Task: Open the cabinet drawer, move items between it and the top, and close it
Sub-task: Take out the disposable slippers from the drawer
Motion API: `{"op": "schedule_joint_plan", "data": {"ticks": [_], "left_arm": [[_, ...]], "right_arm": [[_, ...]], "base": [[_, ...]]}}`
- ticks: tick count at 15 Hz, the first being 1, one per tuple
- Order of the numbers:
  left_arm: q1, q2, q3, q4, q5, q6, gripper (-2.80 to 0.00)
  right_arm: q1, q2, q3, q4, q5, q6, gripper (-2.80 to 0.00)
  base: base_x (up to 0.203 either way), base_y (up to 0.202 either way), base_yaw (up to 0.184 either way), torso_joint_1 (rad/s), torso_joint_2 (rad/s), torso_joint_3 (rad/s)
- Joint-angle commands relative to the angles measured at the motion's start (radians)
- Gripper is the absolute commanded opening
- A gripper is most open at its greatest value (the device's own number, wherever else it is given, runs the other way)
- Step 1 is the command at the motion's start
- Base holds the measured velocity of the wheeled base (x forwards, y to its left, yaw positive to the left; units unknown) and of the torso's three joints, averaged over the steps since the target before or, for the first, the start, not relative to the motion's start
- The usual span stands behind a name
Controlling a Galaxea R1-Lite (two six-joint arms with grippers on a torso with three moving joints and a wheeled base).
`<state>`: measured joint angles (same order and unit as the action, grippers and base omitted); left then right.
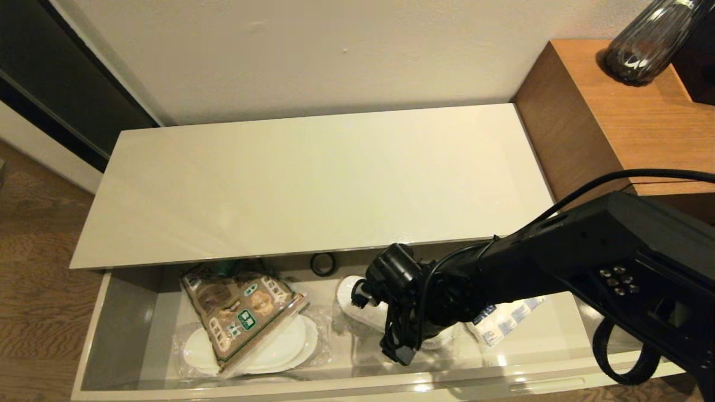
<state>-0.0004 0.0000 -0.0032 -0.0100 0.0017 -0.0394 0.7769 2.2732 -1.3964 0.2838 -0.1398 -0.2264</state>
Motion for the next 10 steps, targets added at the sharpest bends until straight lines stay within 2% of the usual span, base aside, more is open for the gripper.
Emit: {"op": "schedule_joint_plan", "data": {"ticks": [1, 10], "left_arm": [[0.000, 0.002, 0.000, -0.001, 0.001, -0.001, -2.80], [0.000, 0.002, 0.000, -0.001, 0.000, -0.001, -2.80]], "right_arm": [[0.021, 0.015, -0.008, 0.001, -0.001, -0.006, 0.00], [0.045, 0.091, -0.107, 0.009, -0.001, -0.011, 0.00]], "base": [[0.000, 0.000, 0.000, 0.000, 0.00, 0.000], [0.000, 0.000, 0.000, 0.000, 0.00, 0.000]]}}
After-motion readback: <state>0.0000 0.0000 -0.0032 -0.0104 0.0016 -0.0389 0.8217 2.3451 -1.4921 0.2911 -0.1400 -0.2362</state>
